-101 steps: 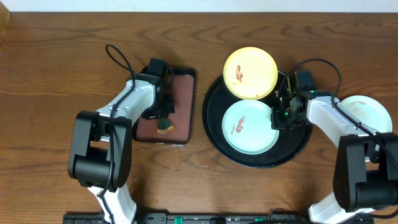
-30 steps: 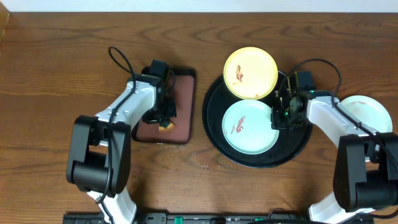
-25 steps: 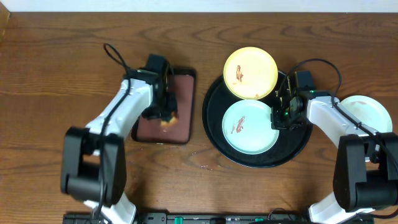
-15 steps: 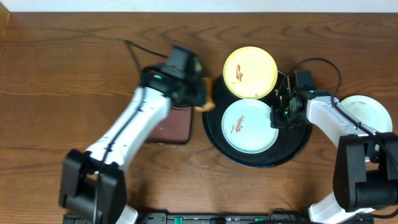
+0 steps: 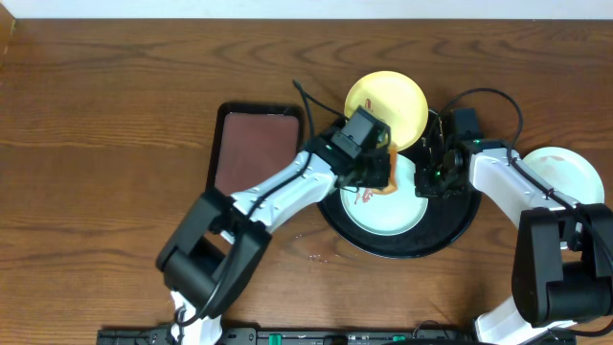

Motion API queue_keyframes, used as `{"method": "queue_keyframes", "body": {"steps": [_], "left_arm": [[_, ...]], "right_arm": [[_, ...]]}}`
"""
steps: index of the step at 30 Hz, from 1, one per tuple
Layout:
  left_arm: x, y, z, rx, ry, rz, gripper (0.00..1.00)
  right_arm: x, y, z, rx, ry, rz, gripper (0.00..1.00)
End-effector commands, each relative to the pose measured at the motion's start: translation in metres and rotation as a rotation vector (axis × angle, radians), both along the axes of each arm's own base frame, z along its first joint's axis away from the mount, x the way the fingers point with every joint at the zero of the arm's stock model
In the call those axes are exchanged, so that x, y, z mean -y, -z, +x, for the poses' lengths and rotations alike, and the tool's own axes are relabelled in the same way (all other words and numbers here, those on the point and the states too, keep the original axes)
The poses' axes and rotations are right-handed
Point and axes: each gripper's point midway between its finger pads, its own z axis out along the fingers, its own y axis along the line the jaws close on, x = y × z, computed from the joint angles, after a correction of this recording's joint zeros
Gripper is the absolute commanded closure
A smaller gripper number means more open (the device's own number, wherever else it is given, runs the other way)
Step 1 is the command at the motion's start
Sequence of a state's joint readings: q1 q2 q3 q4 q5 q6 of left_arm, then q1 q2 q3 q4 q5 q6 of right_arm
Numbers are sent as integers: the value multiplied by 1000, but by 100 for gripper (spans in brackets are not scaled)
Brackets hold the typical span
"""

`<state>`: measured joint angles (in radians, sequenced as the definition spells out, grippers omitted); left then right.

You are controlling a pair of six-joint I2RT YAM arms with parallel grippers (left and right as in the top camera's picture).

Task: Clean dirty plates on tray and stack at the side
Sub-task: 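Scrub the pale green plate with the sponge while right gripper holds rim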

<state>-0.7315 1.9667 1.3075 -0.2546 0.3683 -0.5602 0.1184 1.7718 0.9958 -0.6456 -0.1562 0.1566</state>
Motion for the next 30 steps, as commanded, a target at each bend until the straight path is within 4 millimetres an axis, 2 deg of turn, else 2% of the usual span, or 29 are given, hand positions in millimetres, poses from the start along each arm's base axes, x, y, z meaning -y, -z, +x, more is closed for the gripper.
{"method": "queue_keyframes", "body": {"steps": [1,4,6,9,11,14,17,21,23,25,30], "left_arm": [[8,16,-8,-46,4,4,93],[1,38,-7,-68,3,44,93],[-10,54,-4,-81,-21,98,92],[-39,76,0,-66,-24,233,93],[-60,81,4,-44,-45,329,93],[-87,75,13,1,-81,463,93],[-110,60,22,61,-109,599,93],[-129,48,25,98,-127,721,93],[-128,49,23,83,-121,717,93],[-119,52,18,52,-109,664,92],[-54,56,8,-70,-60,335,92]], "right_arm": [[-5,14,-6,-37,4,-18,99],[-5,14,-6,-38,4,-18,99],[-5,14,-7,-38,4,-18,99],[-5,14,-7,-41,4,-19,99],[-5,14,-8,-43,3,-19,99],[-5,14,-7,-42,4,-19,99],[-5,14,-8,-42,4,-19,99],[-5,14,-8,-42,3,-19,99],[-5,14,-8,-43,4,-19,99],[-5,14,-8,-43,4,-19,99],[-5,14,-7,-41,4,-19,99]]}}
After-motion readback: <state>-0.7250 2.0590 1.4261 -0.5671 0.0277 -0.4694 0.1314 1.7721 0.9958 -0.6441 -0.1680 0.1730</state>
